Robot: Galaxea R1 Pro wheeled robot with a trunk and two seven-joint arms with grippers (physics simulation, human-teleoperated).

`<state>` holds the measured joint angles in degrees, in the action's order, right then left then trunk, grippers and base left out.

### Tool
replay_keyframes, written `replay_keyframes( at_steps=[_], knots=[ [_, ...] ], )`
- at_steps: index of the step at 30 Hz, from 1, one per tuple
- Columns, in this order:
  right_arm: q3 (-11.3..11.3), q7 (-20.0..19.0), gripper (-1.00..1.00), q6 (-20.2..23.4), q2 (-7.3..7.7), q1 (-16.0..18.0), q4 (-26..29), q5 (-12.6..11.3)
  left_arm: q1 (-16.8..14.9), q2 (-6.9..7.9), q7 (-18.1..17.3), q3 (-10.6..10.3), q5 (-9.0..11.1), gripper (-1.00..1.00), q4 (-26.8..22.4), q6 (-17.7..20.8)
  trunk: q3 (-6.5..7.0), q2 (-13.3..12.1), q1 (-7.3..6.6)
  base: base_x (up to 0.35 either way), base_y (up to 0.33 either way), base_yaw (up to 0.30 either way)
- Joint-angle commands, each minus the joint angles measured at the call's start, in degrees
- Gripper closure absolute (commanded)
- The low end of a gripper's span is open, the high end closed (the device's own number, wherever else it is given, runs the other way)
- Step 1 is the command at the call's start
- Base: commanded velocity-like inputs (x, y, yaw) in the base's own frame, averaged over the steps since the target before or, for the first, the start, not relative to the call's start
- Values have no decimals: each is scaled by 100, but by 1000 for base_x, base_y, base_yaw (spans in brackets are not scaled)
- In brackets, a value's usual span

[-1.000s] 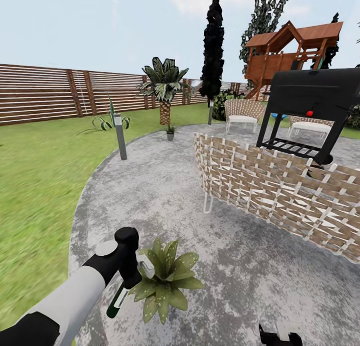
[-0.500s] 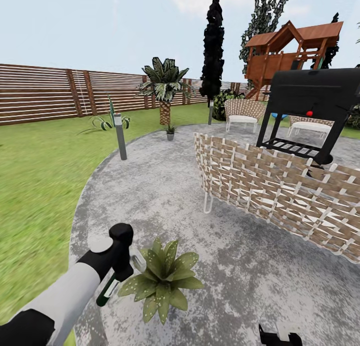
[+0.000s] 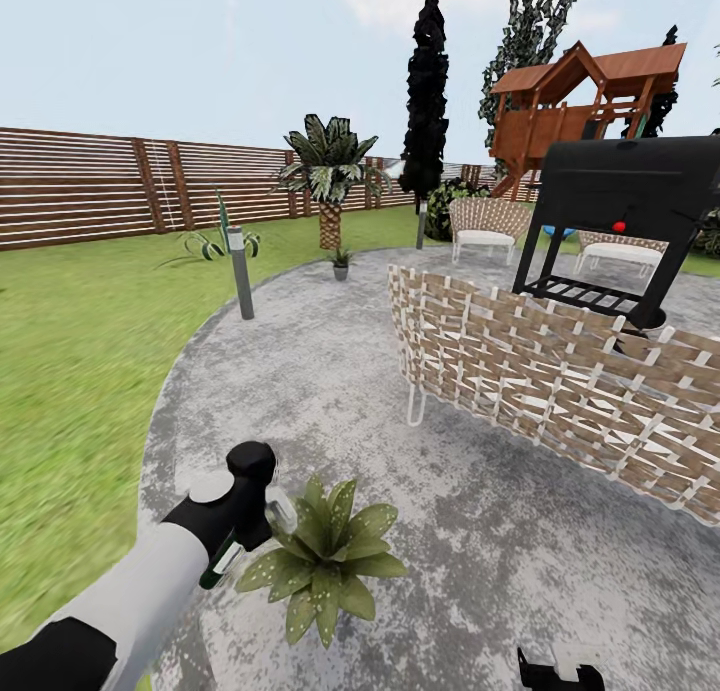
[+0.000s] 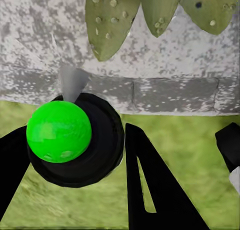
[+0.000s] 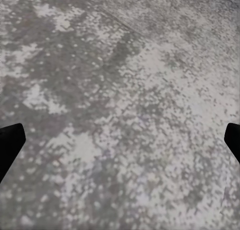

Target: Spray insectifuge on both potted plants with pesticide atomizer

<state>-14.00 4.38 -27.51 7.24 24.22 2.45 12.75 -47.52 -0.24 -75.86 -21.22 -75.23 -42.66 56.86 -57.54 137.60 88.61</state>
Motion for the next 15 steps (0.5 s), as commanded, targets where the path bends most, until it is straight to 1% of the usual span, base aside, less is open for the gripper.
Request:
replay_keyframes(
  at_steps=[1,3,4,6,8,10,15],
  knots=[
    [-32,28,-100,-17,1,4,-7,61,1,48,-60,-2,-64,100,-5,53,-5,2,-1,0,0,0],
    [-32,28,-100,-17,1,4,-7,61,10,95,-54,2,-75,100,-5,53,-5,2,-1,0,0,0],
    [-32,28,-100,-17,3,4,-7,61,11,95,-52,3,-78,100,-5,53,-5,2,-1,0,0,0],
    [-32,28,-100,-17,0,4,-7,61,13,58,4,2,-74,100,-5,53,-5,2,-1,0,0,0],
    [-33,28,-100,-17,1,4,-5,61,12,-6,203,7,-72,100,-11,53,-5,2,-1,0,0,0],
    [-33,28,-100,-17,-1,4,-7,61,18,-16,249,0,-76,100,15,53,-5,2,-1,0,0,0],
    [-32,28,-100,-17,-1,4,-7,61,41,65,285,8,-73,100,57,53,-5,2,-1,0,0,0]
  ],
)
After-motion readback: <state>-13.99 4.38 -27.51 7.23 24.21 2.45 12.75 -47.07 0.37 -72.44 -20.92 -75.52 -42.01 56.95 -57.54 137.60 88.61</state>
